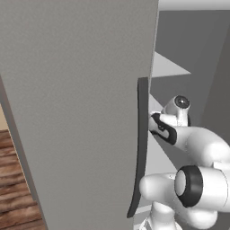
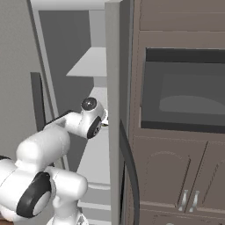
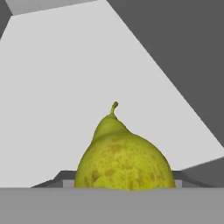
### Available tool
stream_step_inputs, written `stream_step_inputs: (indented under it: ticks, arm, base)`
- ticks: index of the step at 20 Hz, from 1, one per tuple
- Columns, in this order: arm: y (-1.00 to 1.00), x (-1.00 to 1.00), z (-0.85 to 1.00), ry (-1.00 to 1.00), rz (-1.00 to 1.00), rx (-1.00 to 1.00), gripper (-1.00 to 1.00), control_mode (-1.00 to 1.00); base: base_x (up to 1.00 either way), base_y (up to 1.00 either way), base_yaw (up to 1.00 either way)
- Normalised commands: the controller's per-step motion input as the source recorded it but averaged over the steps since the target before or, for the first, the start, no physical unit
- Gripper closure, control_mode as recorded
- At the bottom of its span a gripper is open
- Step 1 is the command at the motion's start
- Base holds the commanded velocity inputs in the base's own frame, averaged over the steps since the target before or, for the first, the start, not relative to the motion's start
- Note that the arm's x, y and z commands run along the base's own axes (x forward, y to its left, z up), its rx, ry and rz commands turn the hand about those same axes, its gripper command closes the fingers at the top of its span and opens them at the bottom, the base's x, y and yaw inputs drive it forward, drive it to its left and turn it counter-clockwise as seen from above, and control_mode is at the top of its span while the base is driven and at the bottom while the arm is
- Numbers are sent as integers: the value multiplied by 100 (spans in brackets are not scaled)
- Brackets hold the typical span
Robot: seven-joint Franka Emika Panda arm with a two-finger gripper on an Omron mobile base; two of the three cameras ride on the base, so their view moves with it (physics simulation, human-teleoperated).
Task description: Take the broccoli, lime, and pear from the freezer and place them in the bowl on the counter.
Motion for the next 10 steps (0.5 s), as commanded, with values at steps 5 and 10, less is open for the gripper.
stream_step_inputs:
  ticks: [5,10]
  arm:
    - [36,-64,40,0,8,0,100,-100]
    - [24,-93,39,0,0,-4,100,-100]
  base:
    - [0,0,0]
    - [0,0,0]
